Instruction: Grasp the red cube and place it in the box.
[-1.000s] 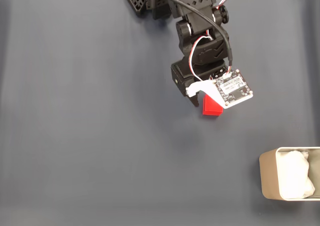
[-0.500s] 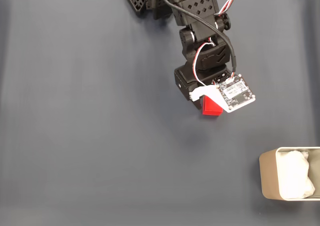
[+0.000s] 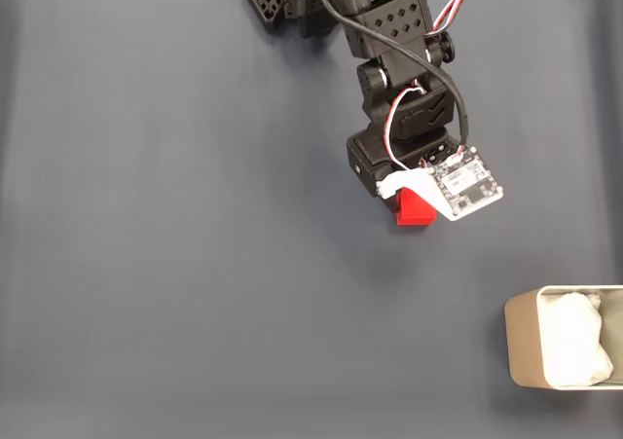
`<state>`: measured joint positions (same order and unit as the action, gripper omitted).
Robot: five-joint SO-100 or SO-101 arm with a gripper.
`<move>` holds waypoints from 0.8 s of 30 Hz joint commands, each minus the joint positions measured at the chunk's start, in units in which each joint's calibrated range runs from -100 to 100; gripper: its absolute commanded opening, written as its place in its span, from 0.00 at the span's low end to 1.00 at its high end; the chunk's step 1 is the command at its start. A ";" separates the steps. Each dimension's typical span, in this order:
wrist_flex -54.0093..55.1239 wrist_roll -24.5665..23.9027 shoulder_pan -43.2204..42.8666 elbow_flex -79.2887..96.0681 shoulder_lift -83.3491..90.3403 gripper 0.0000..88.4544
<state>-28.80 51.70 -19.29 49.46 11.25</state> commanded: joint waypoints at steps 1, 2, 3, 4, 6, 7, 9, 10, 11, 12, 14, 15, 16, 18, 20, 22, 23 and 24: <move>1.26 -0.59 -0.81 -0.19 -0.07 0.46; 1.50 -0.59 -0.81 -0.19 -0.24 0.46; 1.75 -0.59 -0.88 -0.19 -0.50 0.46; 2.00 -0.59 -0.88 -0.19 -0.67 0.46; 2.24 -0.73 -1.02 -0.46 -0.93 0.46; 2.32 -0.78 -1.10 -0.55 -0.93 0.46; 2.57 -0.73 -1.24 -0.64 -1.02 0.46; 2.65 -0.68 -1.24 -0.64 -0.93 0.46; 2.73 -0.59 -1.31 -0.64 -0.76 0.46; 2.82 -0.44 -1.38 -0.64 -0.67 0.46; 3.06 -0.24 -1.45 -0.64 -0.50 0.46; 3.14 -0.20 -1.45 -0.64 -0.50 0.46; 3.31 -0.15 -1.45 -0.64 -0.50 0.46; 3.47 0.05 -1.45 -0.64 -0.41 0.46; 3.96 0.20 -1.52 -0.64 -0.33 0.46; 4.37 0.44 -1.52 -0.64 -0.24 0.46; 4.54 0.63 -1.52 -0.64 -0.24 0.46; 4.70 0.78 -1.59 -0.64 -0.24 0.46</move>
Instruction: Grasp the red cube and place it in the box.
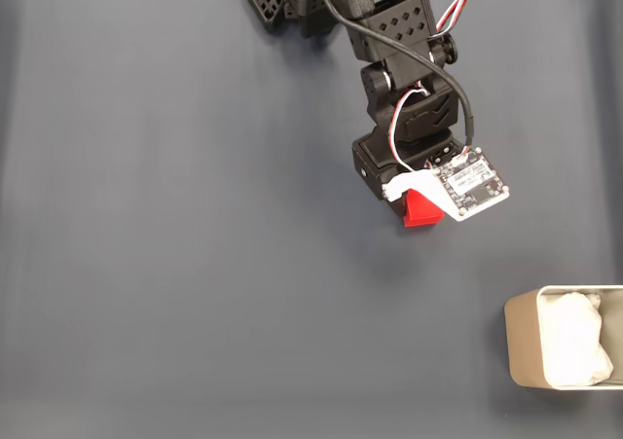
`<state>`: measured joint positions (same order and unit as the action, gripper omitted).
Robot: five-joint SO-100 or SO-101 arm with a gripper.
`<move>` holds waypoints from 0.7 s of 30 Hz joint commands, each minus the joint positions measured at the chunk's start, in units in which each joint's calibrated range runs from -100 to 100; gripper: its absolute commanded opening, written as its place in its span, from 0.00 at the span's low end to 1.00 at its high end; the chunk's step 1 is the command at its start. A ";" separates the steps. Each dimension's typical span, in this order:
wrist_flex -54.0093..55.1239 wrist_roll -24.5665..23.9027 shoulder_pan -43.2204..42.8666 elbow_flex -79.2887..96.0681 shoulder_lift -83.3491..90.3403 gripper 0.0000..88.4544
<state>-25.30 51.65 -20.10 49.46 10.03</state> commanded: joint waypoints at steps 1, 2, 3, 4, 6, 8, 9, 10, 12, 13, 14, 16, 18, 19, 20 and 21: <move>1.53 0.98 -0.78 -0.64 0.97 0.46; 1.77 1.07 -0.85 -0.64 0.97 0.46; 2.18 1.17 -0.92 -0.64 0.97 0.46; 2.51 1.27 -0.99 -0.64 0.89 0.46; 2.92 1.32 -1.13 -0.73 0.80 0.46; 3.33 1.37 -1.35 -0.73 0.80 0.46; 3.58 1.37 -1.42 -0.73 0.80 0.46; 3.82 1.37 -1.49 -0.73 0.80 0.46; 4.07 1.37 -1.77 -0.92 0.80 0.46; 4.15 1.32 -1.84 -1.01 0.80 0.46; 4.15 1.32 -1.98 -1.10 0.71 0.46; 4.23 1.32 -2.20 -1.28 0.63 0.46; 4.23 1.27 -2.41 -1.37 0.54 0.46; 4.23 1.27 -2.55 -1.37 0.54 0.46; 4.23 1.27 -2.69 -1.37 0.54 0.46; 4.23 1.22 -2.77 -1.37 0.45 0.46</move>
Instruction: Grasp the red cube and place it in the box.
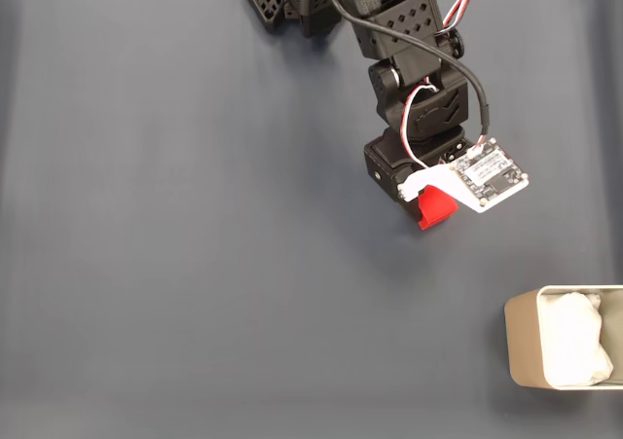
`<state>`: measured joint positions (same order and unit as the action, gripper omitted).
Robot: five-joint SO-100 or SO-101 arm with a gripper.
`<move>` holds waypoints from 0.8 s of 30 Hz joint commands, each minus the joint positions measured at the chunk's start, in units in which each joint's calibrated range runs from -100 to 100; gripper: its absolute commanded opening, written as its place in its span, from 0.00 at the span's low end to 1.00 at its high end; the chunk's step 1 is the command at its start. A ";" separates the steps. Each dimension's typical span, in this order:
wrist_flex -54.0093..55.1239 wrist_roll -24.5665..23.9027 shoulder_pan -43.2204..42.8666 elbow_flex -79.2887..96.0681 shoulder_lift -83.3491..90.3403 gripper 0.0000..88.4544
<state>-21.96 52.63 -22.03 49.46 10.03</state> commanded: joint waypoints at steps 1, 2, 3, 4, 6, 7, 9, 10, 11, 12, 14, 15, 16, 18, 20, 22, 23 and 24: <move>0.89 0.20 -0.98 -1.37 0.45 0.46; 0.97 0.15 -1.12 -1.46 0.37 0.46; 0.97 0.10 -1.26 -1.65 0.28 0.46; 1.06 0.00 -1.40 -1.83 0.19 0.46; 1.06 -0.10 -1.62 -2.10 0.02 0.46; 1.06 -0.10 -1.62 -2.10 0.02 0.47; 0.81 -0.10 -1.62 -2.10 0.02 0.47; 0.81 -0.10 -1.62 -2.01 0.02 0.47; 0.73 -0.10 -1.48 -1.83 0.02 0.47; 0.73 -0.05 -1.40 -1.65 0.02 0.46; 0.56 -0.05 -1.12 -1.37 0.11 0.46; 0.56 -0.05 -0.91 -1.28 0.11 0.46; 0.56 0.00 -0.77 -1.28 0.11 0.45; 0.56 0.15 -0.41 -1.01 0.11 0.45; 0.56 0.20 0.02 -1.01 0.11 0.44; 0.56 0.29 0.37 -0.83 0.28 0.43; 0.56 0.39 0.51 -0.73 0.45 0.42; 0.56 0.49 0.65 -0.64 0.54 0.40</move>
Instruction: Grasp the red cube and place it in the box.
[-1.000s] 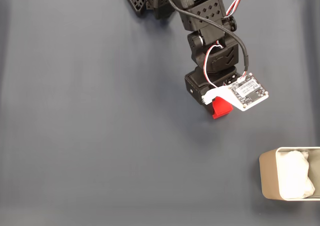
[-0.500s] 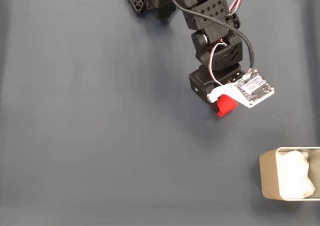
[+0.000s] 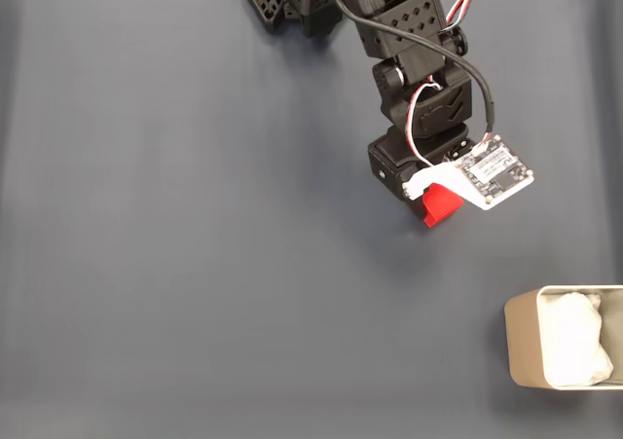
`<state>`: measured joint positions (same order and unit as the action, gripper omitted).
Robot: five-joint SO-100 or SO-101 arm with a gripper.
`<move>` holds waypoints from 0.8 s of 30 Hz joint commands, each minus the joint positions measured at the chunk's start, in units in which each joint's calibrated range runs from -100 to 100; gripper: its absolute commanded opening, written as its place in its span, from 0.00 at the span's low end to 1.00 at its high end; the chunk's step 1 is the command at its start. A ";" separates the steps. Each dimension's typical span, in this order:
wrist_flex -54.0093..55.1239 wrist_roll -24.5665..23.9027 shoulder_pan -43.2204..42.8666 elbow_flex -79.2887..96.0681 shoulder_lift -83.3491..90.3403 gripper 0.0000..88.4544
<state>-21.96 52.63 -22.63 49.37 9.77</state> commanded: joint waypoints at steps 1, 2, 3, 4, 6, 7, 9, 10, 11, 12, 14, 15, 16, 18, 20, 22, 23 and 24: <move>0.56 0.49 1.39 -0.55 0.80 0.38; 0.56 0.49 1.46 -0.55 0.89 0.35; 0.48 0.49 1.60 -0.55 0.98 0.33; 0.40 0.54 1.67 -0.55 1.06 0.32; 0.40 0.73 1.82 -0.19 1.24 0.30; 0.40 0.83 1.89 -0.10 1.41 0.28; 0.24 0.88 1.96 0.09 1.58 0.25; -0.01 0.93 2.03 0.18 1.67 0.23; -0.34 1.07 2.03 0.18 1.76 0.22; -0.58 1.17 2.03 0.18 1.76 0.20; -1.08 1.37 2.03 0.18 1.84 0.17; -1.32 1.42 2.03 0.18 1.93 0.15; -1.65 1.51 2.03 0.18 1.93 0.14; -2.47 1.81 1.89 0.09 2.02 0.11; -2.96 2.20 1.75 -0.01 2.02 0.09; -3.62 2.54 1.60 -0.28 2.02 0.05; -3.78 2.64 1.53 -0.37 2.02 0.04; -3.94 2.69 1.46 -0.46 2.10 0.03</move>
<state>-24.90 54.63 -21.14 49.28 9.86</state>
